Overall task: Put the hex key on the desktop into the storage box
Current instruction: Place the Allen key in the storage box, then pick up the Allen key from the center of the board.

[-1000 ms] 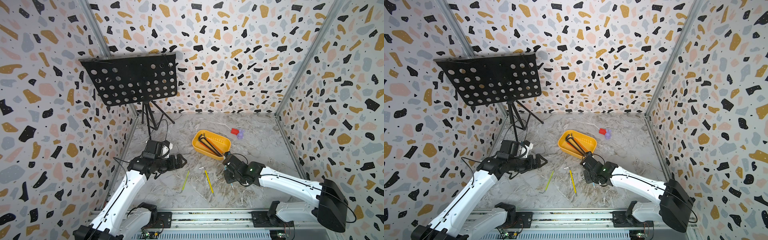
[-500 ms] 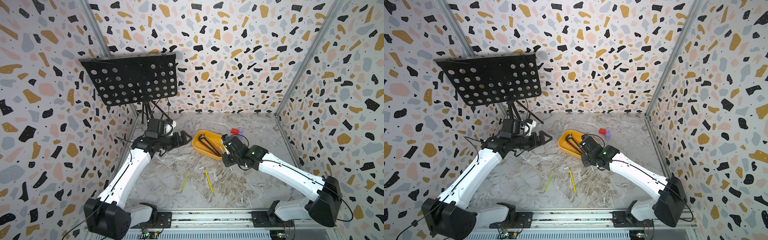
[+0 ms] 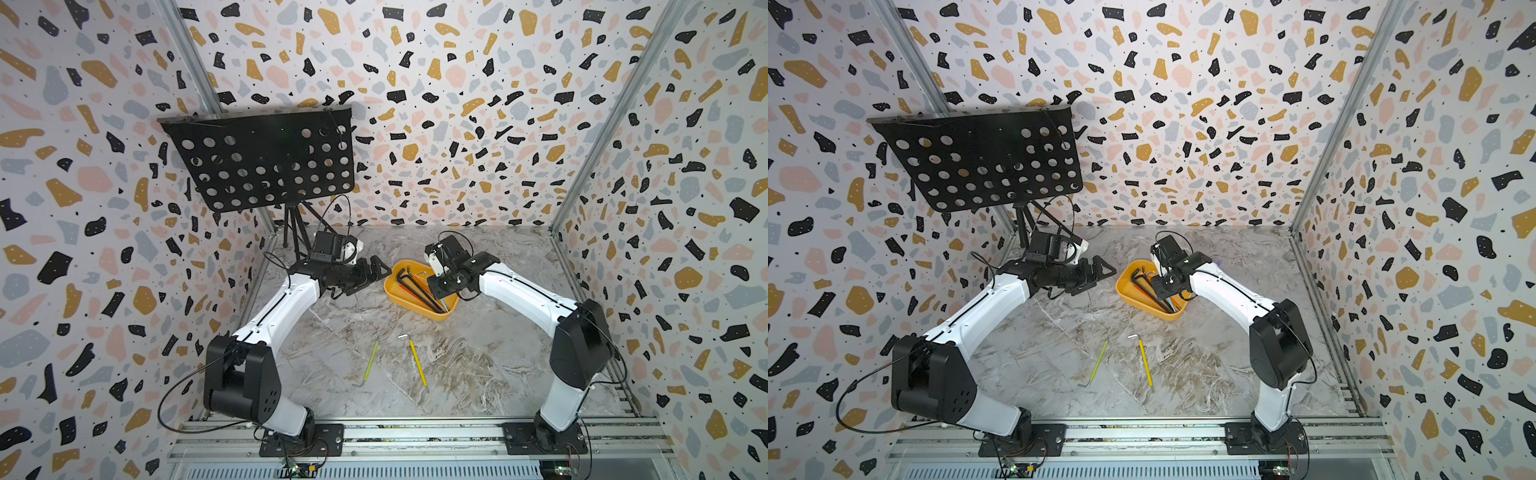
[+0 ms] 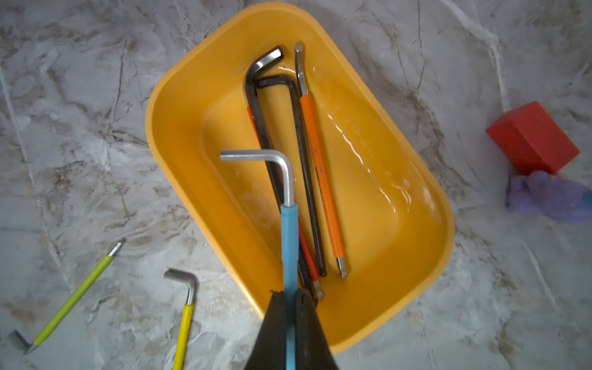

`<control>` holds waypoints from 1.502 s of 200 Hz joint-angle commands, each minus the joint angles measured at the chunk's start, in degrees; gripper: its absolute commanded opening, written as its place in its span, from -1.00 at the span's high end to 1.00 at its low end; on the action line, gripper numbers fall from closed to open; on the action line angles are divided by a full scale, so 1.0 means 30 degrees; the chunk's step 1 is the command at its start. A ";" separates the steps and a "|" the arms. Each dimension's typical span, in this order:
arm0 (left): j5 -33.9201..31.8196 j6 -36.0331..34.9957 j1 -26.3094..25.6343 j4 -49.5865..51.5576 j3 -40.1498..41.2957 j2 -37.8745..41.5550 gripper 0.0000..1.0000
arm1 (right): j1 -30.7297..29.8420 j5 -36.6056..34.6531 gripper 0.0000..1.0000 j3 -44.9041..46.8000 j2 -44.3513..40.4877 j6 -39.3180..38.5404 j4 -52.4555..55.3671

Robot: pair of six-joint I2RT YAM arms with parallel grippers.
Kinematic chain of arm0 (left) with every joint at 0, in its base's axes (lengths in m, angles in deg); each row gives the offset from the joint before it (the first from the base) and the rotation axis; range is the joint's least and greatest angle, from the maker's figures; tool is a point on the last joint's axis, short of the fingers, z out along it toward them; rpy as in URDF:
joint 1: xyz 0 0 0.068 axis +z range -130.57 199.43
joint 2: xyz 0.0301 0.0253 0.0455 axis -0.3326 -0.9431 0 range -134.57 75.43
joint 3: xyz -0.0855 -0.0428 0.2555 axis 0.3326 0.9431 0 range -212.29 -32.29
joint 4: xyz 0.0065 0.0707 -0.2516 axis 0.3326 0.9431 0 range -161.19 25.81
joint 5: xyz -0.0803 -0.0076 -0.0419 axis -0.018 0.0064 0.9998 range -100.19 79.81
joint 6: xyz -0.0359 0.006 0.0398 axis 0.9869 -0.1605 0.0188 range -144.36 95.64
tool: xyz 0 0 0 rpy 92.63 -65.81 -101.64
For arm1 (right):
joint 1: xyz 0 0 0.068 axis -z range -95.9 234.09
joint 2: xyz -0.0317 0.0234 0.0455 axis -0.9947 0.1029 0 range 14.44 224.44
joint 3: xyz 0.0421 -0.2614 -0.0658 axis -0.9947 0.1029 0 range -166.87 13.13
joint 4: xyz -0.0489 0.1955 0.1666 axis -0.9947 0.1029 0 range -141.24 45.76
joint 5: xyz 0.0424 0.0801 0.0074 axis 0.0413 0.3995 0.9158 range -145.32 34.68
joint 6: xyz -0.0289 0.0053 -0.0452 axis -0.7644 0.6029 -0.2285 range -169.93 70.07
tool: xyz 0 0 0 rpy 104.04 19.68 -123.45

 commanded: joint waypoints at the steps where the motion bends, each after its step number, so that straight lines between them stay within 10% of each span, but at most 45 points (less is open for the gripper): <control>1: 0.0340 0.0321 0.0201 -0.0800 0.0204 0.0106 -0.99 | 0.0242 0.0472 1.00 -0.1929 0.1318 -0.1308 -0.0135; 88: 0.0367 0.0475 0.0260 -0.0800 0.0264 -0.0083 -0.99 | 0.0590 0.1040 1.00 -0.5246 0.5704 -0.1539 -0.0076; 113: 0.0340 0.0500 0.0288 -0.0800 0.0278 -0.0150 -0.99 | 0.0588 0.1271 0.58 -0.4830 0.5881 -0.1239 -0.0017; 155: 0.0257 0.0497 0.0289 -0.0800 0.0309 -0.0278 -0.99 | 0.0590 0.1319 0.42 -0.3982 0.5210 -0.1038 -0.0186; 300: -0.1843 -0.0343 0.0289 -0.0272 0.3527 0.5061 -0.99 | 0.0546 0.3942 0.37 0.5038 -0.6494 0.1997 -0.2238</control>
